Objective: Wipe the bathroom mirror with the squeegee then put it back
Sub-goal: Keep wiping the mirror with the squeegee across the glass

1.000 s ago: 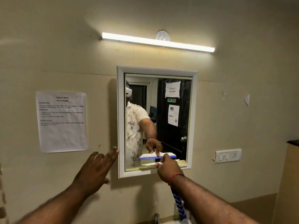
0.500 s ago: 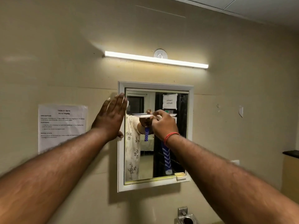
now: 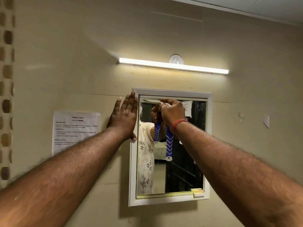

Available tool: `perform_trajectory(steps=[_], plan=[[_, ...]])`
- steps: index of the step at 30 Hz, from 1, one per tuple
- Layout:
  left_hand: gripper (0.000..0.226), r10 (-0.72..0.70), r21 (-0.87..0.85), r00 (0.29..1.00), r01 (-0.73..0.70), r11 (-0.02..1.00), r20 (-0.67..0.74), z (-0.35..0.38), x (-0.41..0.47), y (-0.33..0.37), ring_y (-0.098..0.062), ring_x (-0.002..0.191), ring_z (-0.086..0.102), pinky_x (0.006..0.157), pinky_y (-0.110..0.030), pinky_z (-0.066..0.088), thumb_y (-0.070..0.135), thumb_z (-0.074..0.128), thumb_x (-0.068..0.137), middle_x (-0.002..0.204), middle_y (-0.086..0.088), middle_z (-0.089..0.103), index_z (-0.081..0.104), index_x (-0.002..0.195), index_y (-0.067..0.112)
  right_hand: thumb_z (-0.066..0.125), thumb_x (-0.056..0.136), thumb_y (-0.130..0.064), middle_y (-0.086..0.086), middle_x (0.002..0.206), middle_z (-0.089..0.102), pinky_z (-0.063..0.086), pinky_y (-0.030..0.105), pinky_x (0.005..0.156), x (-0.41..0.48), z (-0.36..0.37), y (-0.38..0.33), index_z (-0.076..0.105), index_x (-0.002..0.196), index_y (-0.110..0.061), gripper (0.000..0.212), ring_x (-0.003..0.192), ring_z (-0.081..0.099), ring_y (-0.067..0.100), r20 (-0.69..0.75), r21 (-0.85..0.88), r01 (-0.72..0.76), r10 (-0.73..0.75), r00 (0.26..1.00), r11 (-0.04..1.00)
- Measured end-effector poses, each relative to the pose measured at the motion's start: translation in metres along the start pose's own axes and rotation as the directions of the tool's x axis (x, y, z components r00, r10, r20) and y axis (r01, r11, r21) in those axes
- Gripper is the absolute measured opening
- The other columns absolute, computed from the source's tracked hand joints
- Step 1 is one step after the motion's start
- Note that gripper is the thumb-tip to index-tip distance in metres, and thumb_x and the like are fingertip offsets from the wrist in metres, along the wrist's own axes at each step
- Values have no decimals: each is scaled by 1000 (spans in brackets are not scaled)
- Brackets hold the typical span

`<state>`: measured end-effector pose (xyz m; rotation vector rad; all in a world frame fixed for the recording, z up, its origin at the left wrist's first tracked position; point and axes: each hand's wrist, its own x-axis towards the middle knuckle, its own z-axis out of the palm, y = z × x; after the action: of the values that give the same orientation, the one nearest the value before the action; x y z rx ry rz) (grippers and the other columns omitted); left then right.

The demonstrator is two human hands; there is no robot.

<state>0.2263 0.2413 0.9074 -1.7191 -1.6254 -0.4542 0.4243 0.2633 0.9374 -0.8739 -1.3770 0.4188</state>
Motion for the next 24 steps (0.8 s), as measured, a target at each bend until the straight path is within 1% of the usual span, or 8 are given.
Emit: perform_trajectory(steps=[6, 8, 10, 13, 15, 17, 22, 24], plan=[[177, 20, -32, 1000, -21, 999, -15, 3, 0, -3, -35, 168, -28, 140, -56, -3, 76, 91, 66, 176, -17, -42, -35, 166, 4, 65, 108, -17, -3, 90, 78, 48, 7, 49, 10, 7, -3, 75, 129, -21, 24, 59, 70, -9, -5, -14, 28, -28, 1000, 1000], [177, 36, -57, 999, -37, 998, -25, 6, 0, -5, -34, 169, -27, 141, -55, -2, 75, 92, 65, 175, -15, -43, -35, 167, 5, 65, 108, -19, -5, 91, 78, 49, 6, 51, 9, 7, -1, 75, 128, -23, 23, 65, 73, -5, 1, -36, 47, -47, 999, 998], [179, 48, -95, 998, -52, 994, -45, 9, 1, -7, -33, 169, -26, 141, -53, -2, 74, 95, 62, 176, -13, -43, -34, 168, 8, 64, 108, -20, -4, 95, 79, 52, 8, 54, 8, 8, 0, 75, 128, -25, 23, 77, 77, 4, 6, -41, 55, -54, 999, 998], [181, 64, -123, 996, -72, 990, -63, 12, 2, -10, -32, 170, -23, 142, -52, 1, 74, 96, 60, 176, -12, -43, -33, 169, 10, 63, 107, -21, 1, 101, 80, 61, 17, 59, 9, 13, 2, 74, 126, -28, 23, 81, 79, 13, 16, -75, 76, -75, 997, 994], [181, 72, -134, 995, -81, 988, -72, 13, 3, -12, -32, 171, -22, 142, -52, 3, 73, 97, 59, 177, -12, -41, -33, 169, 10, 63, 106, -21, 3, 100, 81, 69, 33, 69, 11, 19, 1, 74, 121, -33, 22, 79, 80, 17, 29, -98, 99, -97, 995, 990], [181, 77, -155, 994, -87, 984, -74, 14, 4, -12, -31, 171, -21, 142, -52, 4, 71, 98, 59, 177, -11, -42, -33, 169, 11, 62, 105, -22, 2, 95, 81, 70, 42, 74, 12, 23, -1, 73, 114, -37, 21, 78, 81, 19, 42, -112, 114, -110, 993, 987], [176, 81, -167, 994, -92, 982, -75, 18, 1, -13, -31, 172, -18, 142, -51, 5, 68, 97, 63, 177, -9, -43, -32, 170, 13, 62, 104, -21, 2, 97, 80, 69, 47, 78, 11, 28, 0, 66, 100, -48, 28, 81, 80, 21, 40, -133, 141, -137, 990, 981], [173, 77, -164, 995, -88, 983, -68, 18, 0, -13, -32, 172, -16, 142, -51, 4, 68, 96, 66, 178, -10, -40, -31, 171, 13, 62, 104, -20, 3, 101, 80, 69, 47, 80, 10, 28, 0, 67, 103, -47, 27, 84, 80, 20, 31, -131, 136, -133, 991, 982]])
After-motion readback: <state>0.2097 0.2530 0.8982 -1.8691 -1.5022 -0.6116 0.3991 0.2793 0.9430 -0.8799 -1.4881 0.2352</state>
